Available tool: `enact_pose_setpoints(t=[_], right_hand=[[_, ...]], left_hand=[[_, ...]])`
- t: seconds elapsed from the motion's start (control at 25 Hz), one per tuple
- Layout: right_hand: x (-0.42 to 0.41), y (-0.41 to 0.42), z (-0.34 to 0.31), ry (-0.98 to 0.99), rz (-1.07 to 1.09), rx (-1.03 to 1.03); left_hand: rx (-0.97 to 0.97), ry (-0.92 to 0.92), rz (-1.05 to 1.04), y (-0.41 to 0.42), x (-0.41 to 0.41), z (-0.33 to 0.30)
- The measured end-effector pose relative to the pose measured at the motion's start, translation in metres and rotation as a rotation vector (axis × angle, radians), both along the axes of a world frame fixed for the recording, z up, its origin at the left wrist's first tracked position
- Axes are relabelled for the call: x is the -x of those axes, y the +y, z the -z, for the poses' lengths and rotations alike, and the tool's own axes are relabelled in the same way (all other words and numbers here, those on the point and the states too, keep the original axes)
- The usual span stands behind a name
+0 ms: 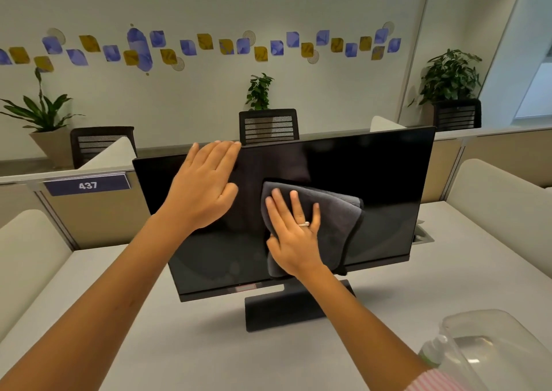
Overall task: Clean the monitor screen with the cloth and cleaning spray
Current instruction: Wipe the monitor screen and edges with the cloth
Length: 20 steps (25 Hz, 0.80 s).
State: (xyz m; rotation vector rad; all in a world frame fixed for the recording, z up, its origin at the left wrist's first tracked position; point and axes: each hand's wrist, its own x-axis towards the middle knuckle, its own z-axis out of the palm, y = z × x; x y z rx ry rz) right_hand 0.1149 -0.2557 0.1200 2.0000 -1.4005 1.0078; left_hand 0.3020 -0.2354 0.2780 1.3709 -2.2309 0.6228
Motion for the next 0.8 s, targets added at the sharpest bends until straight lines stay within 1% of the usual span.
enact_pose_setpoints(t=[0.08, 0.16, 0.28, 0.4, 0.48, 0.6, 0.8], right_hand=[[0.019, 0.005, 0.011, 0.01, 0.051, -0.027], [0.04, 0.007, 0.018, -0.024, 0.146, -0.063], [0.065, 0.006, 0.012, -0.205, 0.259, -0.113], [0.067, 0.0, -0.005, -0.353, 0.228, -0.106], [0.053, -0.004, -0.018, -0.401, 0.208, -0.093], [0.016, -0.007, -0.034, -0.416, 0.157, -0.047], [-0.063, -0.007, -0.046, -0.312, 0.105, 0.034]], left_hand=[[0.011, 0.034, -0.037, 0.005, -0.032, 0.003], [0.004, 0.08, -0.066, 0.009, -0.062, 0.006], [-0.012, 0.168, -0.089, 0.014, -0.093, 0.009], [-0.075, 0.312, -0.048, 0.015, -0.105, 0.011], [-0.11, 0.394, -0.008, 0.015, -0.107, 0.014], [-0.124, 0.465, 0.02, 0.013, -0.105, 0.016], [-0.166, 0.625, 0.056, 0.008, -0.104, 0.016]])
